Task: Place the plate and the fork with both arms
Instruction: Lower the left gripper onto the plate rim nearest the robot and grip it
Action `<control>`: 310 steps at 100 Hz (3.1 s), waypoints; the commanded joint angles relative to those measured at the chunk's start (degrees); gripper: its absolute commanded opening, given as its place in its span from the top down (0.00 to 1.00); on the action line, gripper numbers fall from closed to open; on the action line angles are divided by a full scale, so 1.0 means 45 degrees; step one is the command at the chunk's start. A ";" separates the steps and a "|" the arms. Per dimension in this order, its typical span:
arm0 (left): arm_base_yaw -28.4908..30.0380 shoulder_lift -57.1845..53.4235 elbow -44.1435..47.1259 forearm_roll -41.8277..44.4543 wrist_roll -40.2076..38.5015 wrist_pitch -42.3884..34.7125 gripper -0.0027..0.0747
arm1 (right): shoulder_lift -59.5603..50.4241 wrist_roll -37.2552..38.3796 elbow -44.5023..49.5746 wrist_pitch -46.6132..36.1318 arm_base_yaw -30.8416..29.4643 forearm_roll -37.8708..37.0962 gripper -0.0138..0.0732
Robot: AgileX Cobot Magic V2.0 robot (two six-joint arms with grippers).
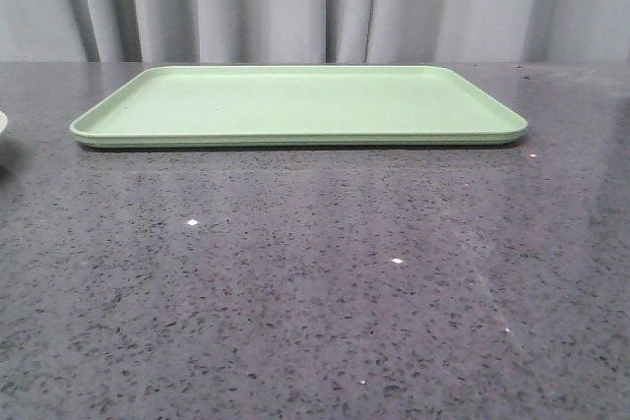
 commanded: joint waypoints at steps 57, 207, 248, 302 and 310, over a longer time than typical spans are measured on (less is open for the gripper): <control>0.0012 0.1123 -0.0475 0.3557 -0.2474 -0.1196 0.37 | 0.0146 -0.0110 -0.0434 -0.0702 -0.0048 -0.0121 0.26; 0.3136 0.9087 -0.1456 0.1723 -0.1659 -0.4506 0.37 | 0.0146 -0.0110 -0.0434 -0.0670 -0.0048 -0.0189 0.26; 0.3136 0.9385 -0.1456 0.1567 -0.1659 -0.4340 0.37 | 0.0146 -0.0110 -0.0434 -0.0670 -0.0048 -0.0203 0.26; 0.3136 0.9385 -0.1456 0.1813 -0.1659 -0.3761 0.99 | 0.0146 -0.0110 -0.0434 -0.0670 -0.0048 -0.0203 0.26; 0.3136 0.9385 -0.1456 0.1918 -0.1659 -0.3670 0.99 | 0.0146 -0.0110 -0.0434 -0.0670 -0.0048 -0.0203 0.26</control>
